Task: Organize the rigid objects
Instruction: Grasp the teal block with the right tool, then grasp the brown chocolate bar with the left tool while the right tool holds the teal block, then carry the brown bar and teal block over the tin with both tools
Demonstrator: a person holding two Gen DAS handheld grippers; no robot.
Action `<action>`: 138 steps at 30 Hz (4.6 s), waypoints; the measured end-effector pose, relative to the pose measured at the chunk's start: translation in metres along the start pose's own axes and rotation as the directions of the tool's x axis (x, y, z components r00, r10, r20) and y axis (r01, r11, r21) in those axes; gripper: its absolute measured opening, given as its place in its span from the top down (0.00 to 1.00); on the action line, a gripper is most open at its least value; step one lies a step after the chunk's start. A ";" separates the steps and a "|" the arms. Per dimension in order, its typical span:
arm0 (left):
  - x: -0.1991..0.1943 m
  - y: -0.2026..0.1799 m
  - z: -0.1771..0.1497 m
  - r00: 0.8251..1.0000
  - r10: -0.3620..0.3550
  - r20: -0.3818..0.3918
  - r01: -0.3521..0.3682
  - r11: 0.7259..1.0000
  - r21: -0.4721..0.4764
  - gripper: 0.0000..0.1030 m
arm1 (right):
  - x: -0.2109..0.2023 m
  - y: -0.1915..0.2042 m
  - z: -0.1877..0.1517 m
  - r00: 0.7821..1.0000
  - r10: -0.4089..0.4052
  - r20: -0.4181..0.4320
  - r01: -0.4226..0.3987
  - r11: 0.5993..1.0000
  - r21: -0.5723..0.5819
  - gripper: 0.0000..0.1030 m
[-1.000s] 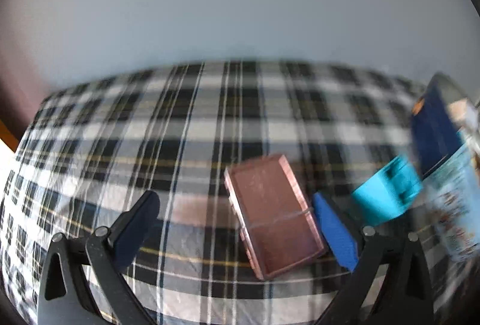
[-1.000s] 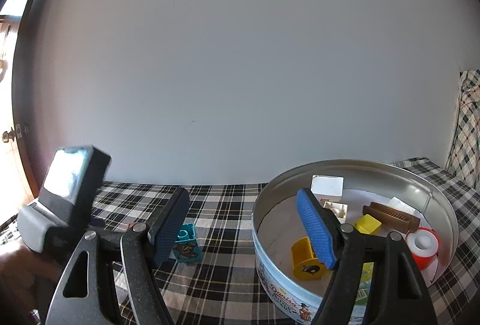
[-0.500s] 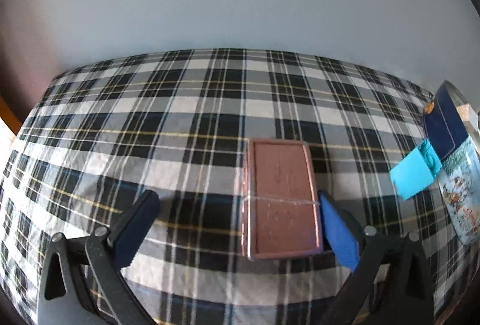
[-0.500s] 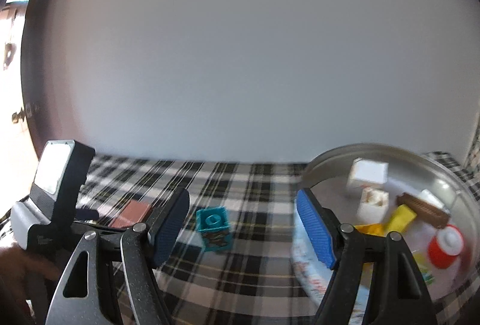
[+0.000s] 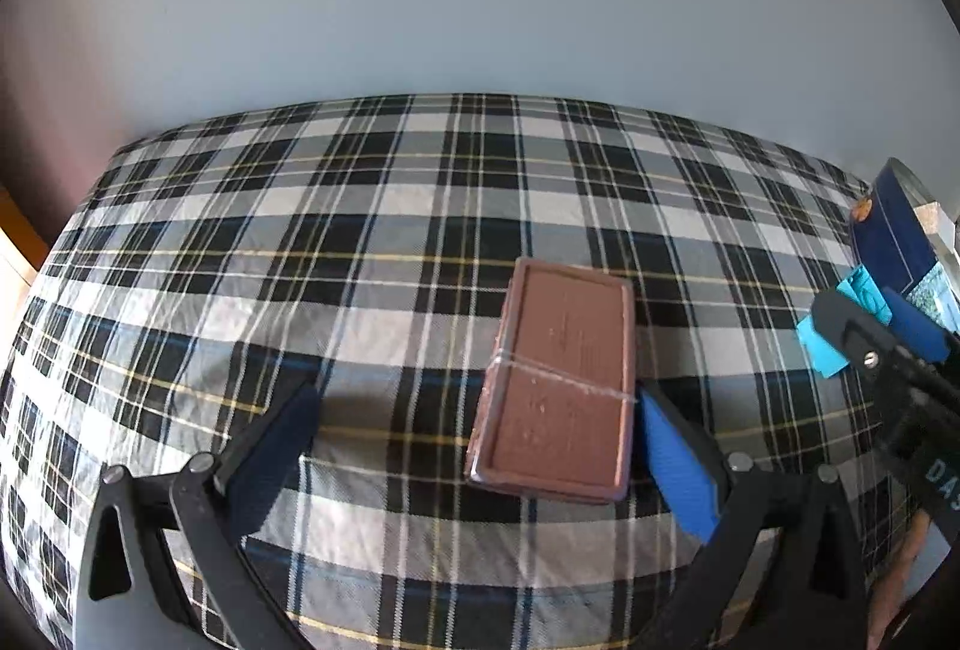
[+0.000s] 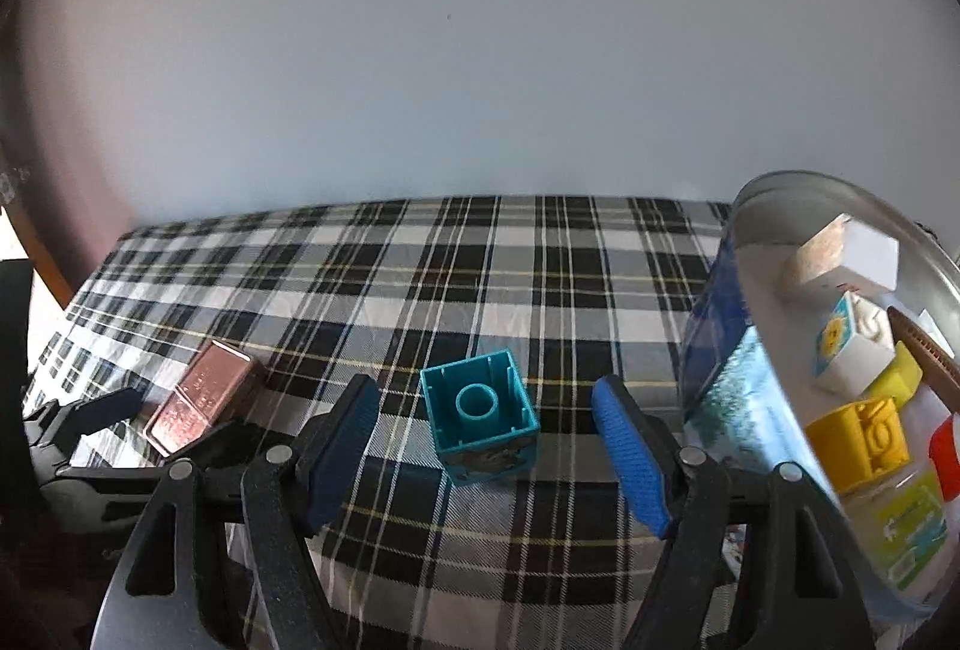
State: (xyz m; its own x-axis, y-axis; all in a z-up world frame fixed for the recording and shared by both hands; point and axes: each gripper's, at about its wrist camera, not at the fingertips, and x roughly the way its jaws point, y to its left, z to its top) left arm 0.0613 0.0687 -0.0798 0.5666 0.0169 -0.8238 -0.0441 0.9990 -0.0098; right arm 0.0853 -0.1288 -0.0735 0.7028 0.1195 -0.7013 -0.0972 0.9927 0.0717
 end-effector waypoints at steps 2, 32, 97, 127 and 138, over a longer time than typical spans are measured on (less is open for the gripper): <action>0.018 -0.003 0.010 1.000 0.003 -0.001 -0.003 1.000 -0.002 0.00 | 0.005 0.002 0.001 1.000 -0.008 -0.024 0.008 1.000 -0.006 0.27; 0.018 -0.001 0.016 0.995 -0.085 0.057 0.083 0.996 0.029 0.56 | -0.011 0.028 -0.008 0.991 0.132 0.018 -0.130 0.986 -0.102 0.67; -0.093 -0.083 -0.042 0.869 -0.031 0.495 0.037 0.999 -0.003 0.56 | -0.125 -0.057 -0.061 0.946 0.043 0.321 -0.003 0.992 -0.123 0.67; -0.099 -0.203 -0.045 0.839 -0.184 0.512 0.124 0.981 0.150 0.56 | -0.161 -0.162 -0.066 0.898 -0.130 0.420 0.153 0.988 -0.021 0.67; -0.098 -0.242 -0.040 0.825 -0.226 0.518 0.138 0.969 0.203 0.56 | -0.162 -0.195 -0.059 0.881 -0.201 0.428 0.206 0.978 0.034 0.67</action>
State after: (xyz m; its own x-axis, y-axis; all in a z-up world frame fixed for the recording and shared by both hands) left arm -0.0165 -0.1764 -0.0194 0.9038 -0.1902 -0.3833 0.2024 0.9793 -0.0087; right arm -0.0515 -0.3430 -0.0160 0.9403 -0.0865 -0.3291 0.0739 0.9960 -0.0507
